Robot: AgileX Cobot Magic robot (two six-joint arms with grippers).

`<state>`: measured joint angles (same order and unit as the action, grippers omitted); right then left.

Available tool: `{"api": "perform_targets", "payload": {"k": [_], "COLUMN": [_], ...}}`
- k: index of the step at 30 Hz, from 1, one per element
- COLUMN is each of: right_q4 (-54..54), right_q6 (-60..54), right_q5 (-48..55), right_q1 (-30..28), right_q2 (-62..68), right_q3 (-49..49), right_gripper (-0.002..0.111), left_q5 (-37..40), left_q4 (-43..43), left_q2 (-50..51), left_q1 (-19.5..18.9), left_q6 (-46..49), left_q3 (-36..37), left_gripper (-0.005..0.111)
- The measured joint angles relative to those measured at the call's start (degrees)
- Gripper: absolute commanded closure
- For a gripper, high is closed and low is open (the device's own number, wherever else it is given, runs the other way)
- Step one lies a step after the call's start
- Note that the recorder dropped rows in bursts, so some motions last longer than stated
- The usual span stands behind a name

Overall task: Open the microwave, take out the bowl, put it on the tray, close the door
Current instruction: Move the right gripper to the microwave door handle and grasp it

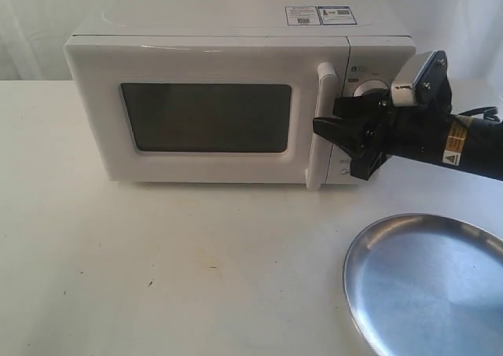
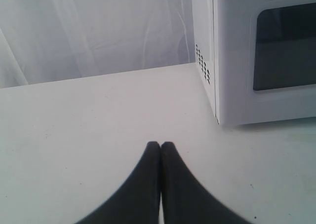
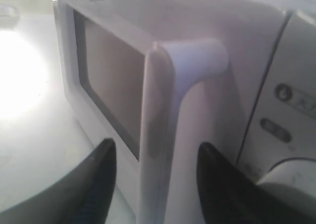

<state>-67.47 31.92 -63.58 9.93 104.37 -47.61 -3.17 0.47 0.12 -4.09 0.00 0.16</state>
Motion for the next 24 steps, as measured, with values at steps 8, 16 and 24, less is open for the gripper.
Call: {"api": "perform_targets", "payload": {"k": [8, 16, 24], "right_q4": [-0.27, -1.39, -3.72], "right_q6": [0.16, -0.58, -0.58], "right_q5": [0.68, -0.04, 0.07], "right_q1": [1.70, 1.80, 1.49], "right_q2": [1.17, 1.53, 1.42], "right_q3": [-0.60, -0.64, -1.12], "right_gripper": [0.108, 0.108, 0.108], "left_q5": [0.00, 0.00, 0.00], "left_q4": [0.00, 0.00, 0.00], "left_q2": [0.00, 0.00, 0.00], "left_q1": [0.00, 0.00, 0.00], "left_q6": [0.00, 0.00, 0.00], "left_q3": [0.00, 0.00, 0.00], "left_gripper": [0.107, 0.107, 0.107]}}
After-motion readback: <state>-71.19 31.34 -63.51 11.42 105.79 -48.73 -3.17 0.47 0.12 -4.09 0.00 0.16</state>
